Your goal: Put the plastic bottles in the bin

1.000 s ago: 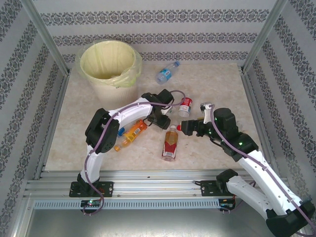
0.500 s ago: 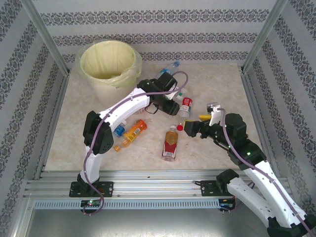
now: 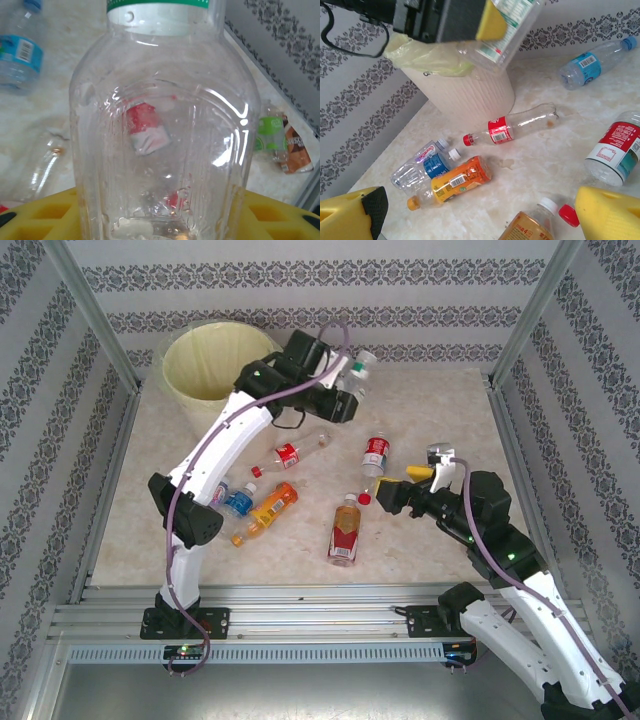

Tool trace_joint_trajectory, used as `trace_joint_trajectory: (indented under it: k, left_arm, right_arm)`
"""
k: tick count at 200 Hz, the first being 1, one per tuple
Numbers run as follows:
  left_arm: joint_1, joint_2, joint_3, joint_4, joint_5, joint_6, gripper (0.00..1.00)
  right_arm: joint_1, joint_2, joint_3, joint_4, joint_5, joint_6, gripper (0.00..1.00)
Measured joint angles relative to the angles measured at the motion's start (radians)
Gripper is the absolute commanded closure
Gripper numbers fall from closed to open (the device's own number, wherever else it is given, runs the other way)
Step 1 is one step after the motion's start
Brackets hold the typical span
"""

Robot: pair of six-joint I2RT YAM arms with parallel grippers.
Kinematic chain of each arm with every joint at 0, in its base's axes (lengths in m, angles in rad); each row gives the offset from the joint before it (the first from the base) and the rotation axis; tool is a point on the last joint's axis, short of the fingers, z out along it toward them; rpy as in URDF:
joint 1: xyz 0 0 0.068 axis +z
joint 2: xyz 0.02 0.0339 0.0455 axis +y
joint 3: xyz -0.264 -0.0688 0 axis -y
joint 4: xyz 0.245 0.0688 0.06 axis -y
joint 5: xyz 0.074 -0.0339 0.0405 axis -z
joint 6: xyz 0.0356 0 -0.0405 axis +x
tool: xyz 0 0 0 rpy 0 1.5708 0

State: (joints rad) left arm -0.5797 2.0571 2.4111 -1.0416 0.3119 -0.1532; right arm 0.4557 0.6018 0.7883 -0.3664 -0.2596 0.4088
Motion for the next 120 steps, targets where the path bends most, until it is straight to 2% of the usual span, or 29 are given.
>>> trace_joint_trajectory:
  k: [120]
  left_arm:
    - [0.261, -0.06, 0.051, -0.08, -0.065, 0.06, 0.44]
  right_arm:
    - [0.0, 0.035, 0.002, 0.0, 0.009, 0.007, 0.04]
